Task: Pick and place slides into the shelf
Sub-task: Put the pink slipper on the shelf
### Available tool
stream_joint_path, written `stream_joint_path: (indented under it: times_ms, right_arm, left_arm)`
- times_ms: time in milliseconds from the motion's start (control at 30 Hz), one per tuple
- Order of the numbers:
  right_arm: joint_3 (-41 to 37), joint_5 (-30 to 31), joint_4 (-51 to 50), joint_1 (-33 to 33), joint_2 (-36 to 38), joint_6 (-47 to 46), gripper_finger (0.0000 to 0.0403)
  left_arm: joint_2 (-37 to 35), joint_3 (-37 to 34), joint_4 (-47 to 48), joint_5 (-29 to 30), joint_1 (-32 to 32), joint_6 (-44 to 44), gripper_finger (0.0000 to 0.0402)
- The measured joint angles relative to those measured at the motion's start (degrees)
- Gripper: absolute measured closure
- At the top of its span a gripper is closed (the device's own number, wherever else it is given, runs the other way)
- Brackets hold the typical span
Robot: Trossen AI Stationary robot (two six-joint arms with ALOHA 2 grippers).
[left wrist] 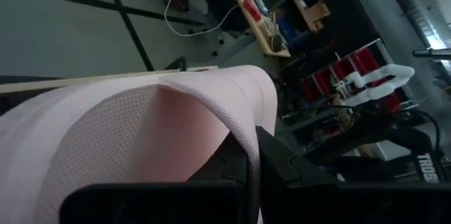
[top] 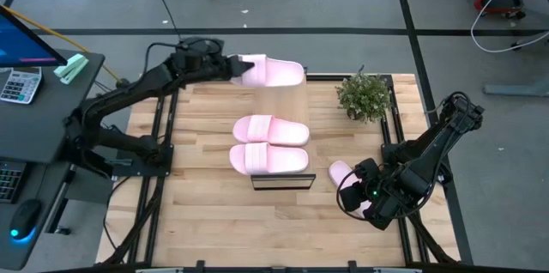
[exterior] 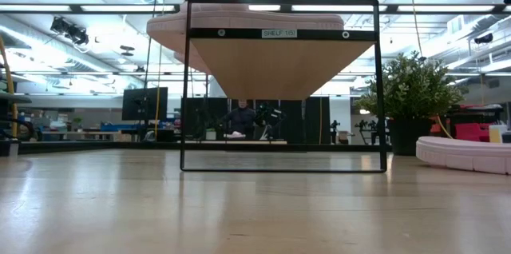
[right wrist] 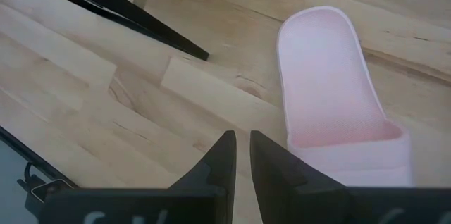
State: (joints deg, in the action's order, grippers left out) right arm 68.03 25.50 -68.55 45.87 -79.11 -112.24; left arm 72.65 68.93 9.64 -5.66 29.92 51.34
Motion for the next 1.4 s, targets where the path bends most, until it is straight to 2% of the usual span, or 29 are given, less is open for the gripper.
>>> stream_joint_path:
  times_ms: [467, 1000, 1167, 1400]
  right_arm:
    - [0.00, 0.00, 0.07, 0.02, 0.00, 0.61, 0.0353]
    - [0.00, 0.00, 0.06, 0.02, 0.00, 1.62, 0.0353]
    - [0.00, 0.00, 0.04, 0.02, 0.00, 1.57, 0.0353]
    - [0.00, -0.01, 0.98, 0.02, 0.00, 1.53, 0.0353]
  left_arm:
    - [6.88, -0.02, 3.10, 1.63, -1.93, 2.01, 0.0391]
    - [7.24, -0.31, 2.92, 1.95, -2.75, 3.54, 0.0391]
    - [7.22, -5.50, 0.06, 2.06, -3.46, 6.58, 0.0391]
    - [7.18, -13.98, -12.92, 1.65, -6.21, 13.46, 0.0391]
